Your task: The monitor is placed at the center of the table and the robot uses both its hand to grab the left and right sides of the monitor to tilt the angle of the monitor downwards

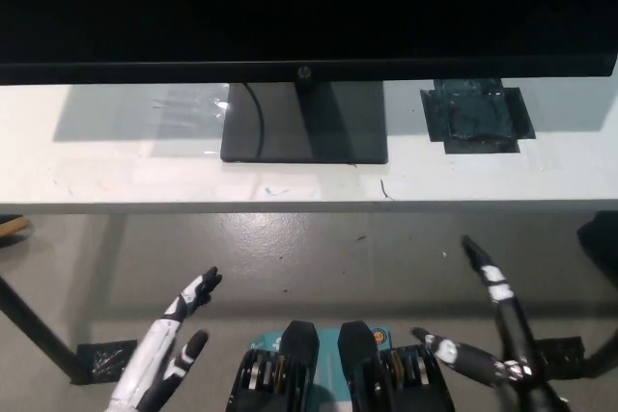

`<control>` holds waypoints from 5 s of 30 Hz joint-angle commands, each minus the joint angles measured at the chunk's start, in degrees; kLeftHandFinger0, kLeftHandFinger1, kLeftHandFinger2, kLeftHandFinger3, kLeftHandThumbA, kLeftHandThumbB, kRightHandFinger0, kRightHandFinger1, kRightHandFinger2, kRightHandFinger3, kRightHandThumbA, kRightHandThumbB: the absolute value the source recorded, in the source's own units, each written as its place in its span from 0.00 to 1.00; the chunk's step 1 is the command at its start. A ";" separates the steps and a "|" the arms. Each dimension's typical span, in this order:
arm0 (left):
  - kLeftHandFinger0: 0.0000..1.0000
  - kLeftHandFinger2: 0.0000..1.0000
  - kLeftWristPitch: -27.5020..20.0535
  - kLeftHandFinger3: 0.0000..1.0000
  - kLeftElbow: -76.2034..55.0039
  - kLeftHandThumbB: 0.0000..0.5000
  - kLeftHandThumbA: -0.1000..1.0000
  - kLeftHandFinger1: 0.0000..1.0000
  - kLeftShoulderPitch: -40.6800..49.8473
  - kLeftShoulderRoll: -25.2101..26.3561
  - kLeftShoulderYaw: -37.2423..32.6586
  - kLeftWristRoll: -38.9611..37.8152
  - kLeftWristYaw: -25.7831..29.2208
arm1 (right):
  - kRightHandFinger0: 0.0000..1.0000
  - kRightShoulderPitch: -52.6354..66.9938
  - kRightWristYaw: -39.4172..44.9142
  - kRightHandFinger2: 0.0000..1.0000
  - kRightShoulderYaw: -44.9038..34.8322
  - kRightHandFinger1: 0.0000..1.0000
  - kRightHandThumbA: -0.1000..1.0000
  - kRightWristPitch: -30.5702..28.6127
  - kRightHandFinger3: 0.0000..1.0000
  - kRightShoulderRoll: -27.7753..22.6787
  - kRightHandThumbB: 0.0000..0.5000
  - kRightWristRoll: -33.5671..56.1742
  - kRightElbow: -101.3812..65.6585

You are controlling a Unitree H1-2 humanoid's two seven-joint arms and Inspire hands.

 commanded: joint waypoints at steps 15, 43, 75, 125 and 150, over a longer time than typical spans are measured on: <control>1.00 1.00 -3.63 1.00 -20.07 0.73 1.00 1.00 -3.76 8.35 23.11 -1.51 5.22 | 1.00 0.01 -13.76 1.00 -8.14 1.00 1.00 -4.65 1.00 -13.21 0.68 -6.46 -22.18; 1.00 1.00 11.46 1.00 10.00 0.92 0.99 1.00 -23.63 29.47 32.55 -10.89 -6.28 | 1.00 -33.80 22.38 1.00 -21.27 1.00 1.00 7.69 1.00 -18.70 0.86 28.58 10.02; 1.00 1.00 14.51 1.00 29.46 0.90 1.00 1.00 -44.75 32.30 21.14 -6.82 -14.79 | 1.00 -60.07 38.48 1.00 -20.61 1.00 1.00 6.88 1.00 -17.31 0.71 21.09 50.17; 1.00 1.00 4.11 1.00 58.63 1.00 0.89 1.00 -63.60 25.83 5.26 3.78 -19.67 | 1.00 -70.76 59.28 1.00 -6.89 1.00 0.57 12.53 1.00 -18.69 1.00 7.43 65.75; 1.00 1.00 -0.55 1.00 77.09 1.00 0.83 1.00 -77.63 23.56 -32.30 36.99 8.82 | 1.00 -74.77 18.79 1.00 15.60 1.00 0.49 6.04 1.00 -12.39 1.00 -16.80 69.34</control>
